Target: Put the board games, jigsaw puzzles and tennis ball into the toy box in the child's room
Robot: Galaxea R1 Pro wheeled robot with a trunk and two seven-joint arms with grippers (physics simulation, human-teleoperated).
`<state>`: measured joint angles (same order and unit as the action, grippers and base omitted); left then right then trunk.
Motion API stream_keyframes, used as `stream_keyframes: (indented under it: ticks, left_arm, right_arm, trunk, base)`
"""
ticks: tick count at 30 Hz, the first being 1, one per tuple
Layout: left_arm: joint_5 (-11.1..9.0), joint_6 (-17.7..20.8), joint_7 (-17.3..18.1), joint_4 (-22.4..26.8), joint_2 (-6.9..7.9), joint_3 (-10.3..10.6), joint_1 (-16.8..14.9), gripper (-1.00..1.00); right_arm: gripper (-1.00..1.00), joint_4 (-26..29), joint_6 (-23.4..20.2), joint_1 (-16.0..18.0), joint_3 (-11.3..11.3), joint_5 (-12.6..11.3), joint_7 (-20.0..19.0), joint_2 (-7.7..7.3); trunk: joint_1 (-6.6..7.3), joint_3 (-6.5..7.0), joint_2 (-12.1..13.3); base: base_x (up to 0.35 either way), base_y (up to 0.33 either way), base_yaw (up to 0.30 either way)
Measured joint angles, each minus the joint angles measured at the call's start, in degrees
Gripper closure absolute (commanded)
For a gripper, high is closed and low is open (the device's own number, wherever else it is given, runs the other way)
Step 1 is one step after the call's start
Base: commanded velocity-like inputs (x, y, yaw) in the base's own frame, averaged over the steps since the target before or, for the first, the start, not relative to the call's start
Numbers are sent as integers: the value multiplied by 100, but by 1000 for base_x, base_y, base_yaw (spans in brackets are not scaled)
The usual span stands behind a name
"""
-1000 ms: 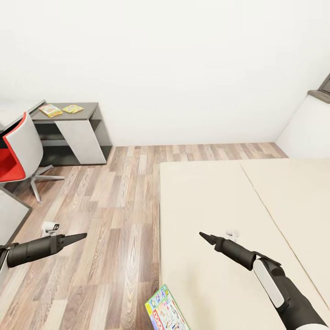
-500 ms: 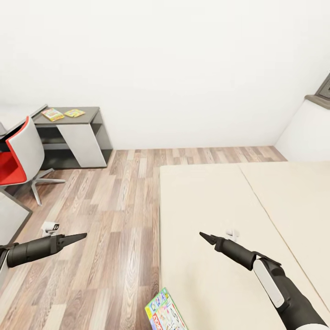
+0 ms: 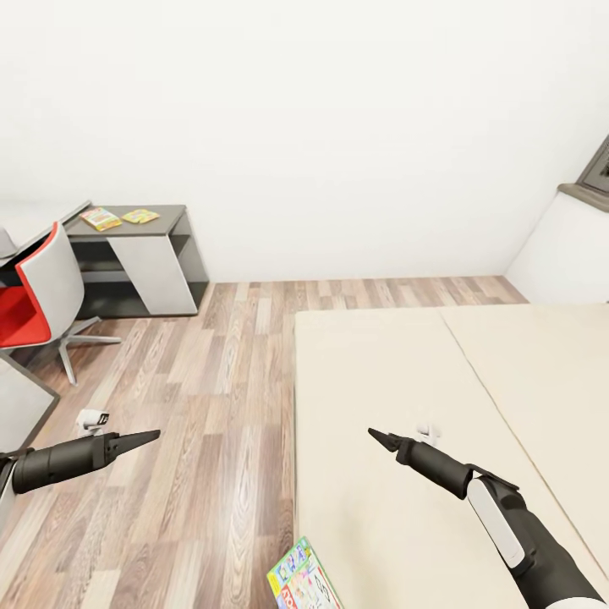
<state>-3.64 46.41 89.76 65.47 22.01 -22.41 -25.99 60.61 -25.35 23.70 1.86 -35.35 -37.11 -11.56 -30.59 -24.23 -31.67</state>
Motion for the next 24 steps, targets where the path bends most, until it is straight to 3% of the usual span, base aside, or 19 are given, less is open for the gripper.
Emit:
stream_keyframes:
  ticks: [24]
  left_arm:
    - [1,0,0,0,-4,0,0,-100]
  right_arm:
    - [-100,-2,0,0,0,0,2,9]
  trunk:
    - [0,228,0]
  base:
    - [0,0,0]
